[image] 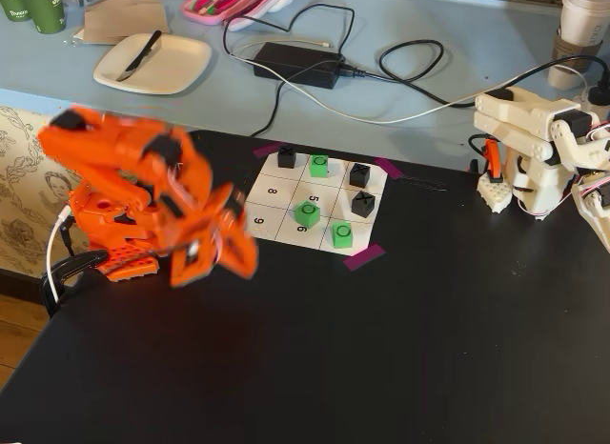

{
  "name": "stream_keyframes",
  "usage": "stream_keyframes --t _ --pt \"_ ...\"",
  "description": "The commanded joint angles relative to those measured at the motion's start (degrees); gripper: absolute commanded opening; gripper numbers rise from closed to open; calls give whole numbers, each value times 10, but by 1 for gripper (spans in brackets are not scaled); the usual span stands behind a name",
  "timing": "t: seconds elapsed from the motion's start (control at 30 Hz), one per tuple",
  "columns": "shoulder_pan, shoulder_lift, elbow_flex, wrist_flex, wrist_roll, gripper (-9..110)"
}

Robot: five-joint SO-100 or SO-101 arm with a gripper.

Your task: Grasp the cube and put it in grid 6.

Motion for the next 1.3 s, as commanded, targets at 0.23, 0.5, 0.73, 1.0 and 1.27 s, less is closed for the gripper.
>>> stream_keyframes --t 0.23,0.5,0.73,1.0,1.27 --pt "17 54 46 8 17 0" --pt "13 54 47 8 13 0" --pt "13 54 47 7 12 0" --pt "13 54 47 7 12 0" --pt "13 54 47 7 12 0"
